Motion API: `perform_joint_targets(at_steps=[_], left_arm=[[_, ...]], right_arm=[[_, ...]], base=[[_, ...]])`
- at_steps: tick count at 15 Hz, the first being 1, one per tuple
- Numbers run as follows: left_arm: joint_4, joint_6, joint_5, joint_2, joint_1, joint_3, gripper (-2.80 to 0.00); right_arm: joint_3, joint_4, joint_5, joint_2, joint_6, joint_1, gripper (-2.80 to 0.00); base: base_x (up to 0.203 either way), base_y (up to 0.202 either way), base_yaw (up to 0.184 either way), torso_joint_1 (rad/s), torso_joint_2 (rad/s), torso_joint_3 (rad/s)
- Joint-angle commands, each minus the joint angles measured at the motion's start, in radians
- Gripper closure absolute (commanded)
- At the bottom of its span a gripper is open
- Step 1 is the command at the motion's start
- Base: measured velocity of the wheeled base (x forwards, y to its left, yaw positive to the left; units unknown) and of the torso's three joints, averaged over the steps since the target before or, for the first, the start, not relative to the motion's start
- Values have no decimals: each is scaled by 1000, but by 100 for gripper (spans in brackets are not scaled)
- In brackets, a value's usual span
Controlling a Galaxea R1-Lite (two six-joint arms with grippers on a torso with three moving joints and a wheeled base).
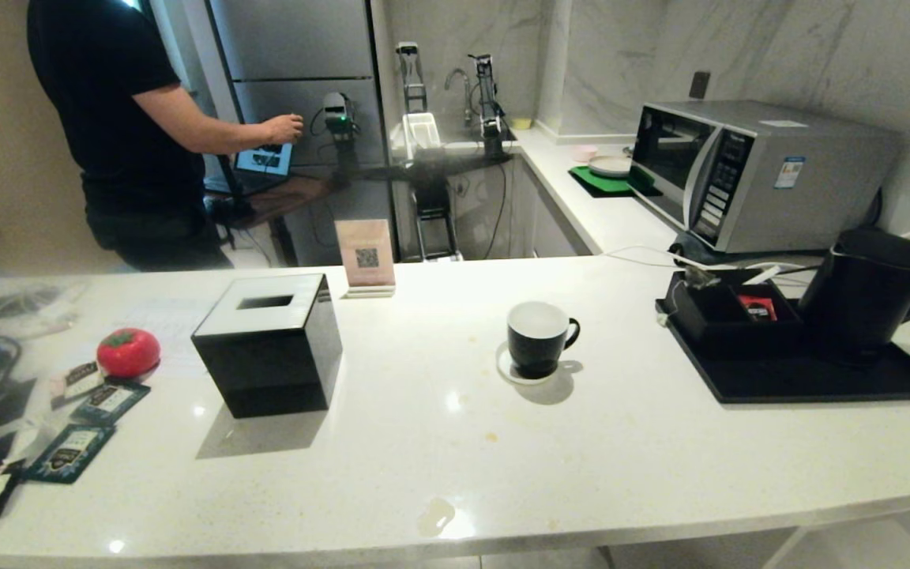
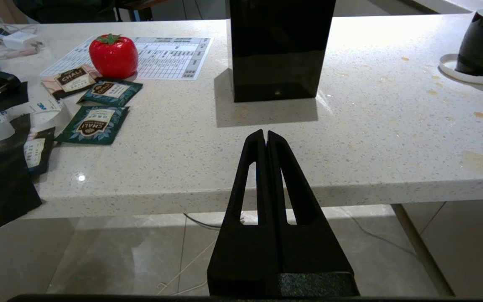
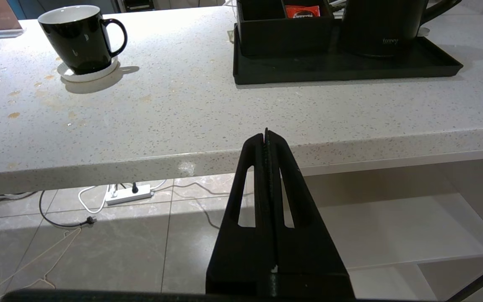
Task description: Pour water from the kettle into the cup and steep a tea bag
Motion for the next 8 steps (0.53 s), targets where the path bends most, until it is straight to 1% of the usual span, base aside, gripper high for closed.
perform_joint_targets(at_steps=[1, 8], left_arm=[[-1, -1, 1, 2, 0, 0, 0], [-1, -1, 1, 2, 0, 0, 0]], right_arm=[[0, 0, 0, 0, 0, 0, 0], [0, 0, 0, 0, 0, 0, 0]], base=[[0, 0, 0, 0, 0, 0], [0, 0, 0, 0, 0, 0]])
